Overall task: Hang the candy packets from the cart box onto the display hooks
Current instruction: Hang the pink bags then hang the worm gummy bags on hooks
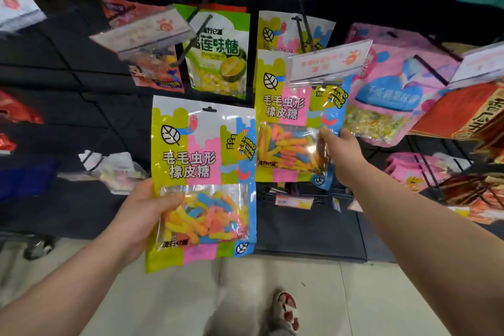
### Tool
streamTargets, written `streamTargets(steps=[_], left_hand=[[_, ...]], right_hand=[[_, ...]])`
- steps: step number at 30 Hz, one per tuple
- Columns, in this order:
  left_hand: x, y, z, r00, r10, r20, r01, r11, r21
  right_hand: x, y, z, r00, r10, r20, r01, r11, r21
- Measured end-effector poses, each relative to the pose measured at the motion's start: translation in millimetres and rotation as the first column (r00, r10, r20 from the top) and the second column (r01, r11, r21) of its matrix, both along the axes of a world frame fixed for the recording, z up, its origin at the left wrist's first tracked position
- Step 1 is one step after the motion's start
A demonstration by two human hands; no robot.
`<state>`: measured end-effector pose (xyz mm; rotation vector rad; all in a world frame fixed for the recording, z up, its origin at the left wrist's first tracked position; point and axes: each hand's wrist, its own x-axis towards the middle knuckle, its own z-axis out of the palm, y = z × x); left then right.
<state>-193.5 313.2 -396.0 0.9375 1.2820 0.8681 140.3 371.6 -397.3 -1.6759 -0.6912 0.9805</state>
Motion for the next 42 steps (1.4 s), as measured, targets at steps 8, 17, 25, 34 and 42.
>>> streamTargets(steps=[8, 17, 25, 34, 42], left_hand=[[23, 3, -7, 0.990, -0.085, 0.109, 0.082, 0.996, 0.028], [57, -7, -14, 0.961, -0.138, 0.240, 0.139, 0.990, 0.010], [92, -6, 2, 0.920, -0.270, 0.284, 0.257, 0.963, 0.082], [111, 5, 13, 0.945, -0.237, 0.225, 0.229, 0.972, 0.059], [121, 12, 13, 0.972, -0.190, 0.139, 0.192, 0.981, -0.003]], right_hand=[[15, 17, -20, 0.997, 0.048, -0.056, -0.051, 0.997, -0.059], [-21, -75, -4, 0.978, 0.185, -0.093, -0.192, 0.978, -0.078], [-39, -133, 21, 0.984, 0.140, -0.106, -0.129, 0.986, 0.106], [-32, -122, 33, 0.997, 0.052, -0.065, -0.045, 0.994, 0.103], [-23, -117, 34, 0.996, 0.036, -0.077, -0.027, 0.993, 0.117]])
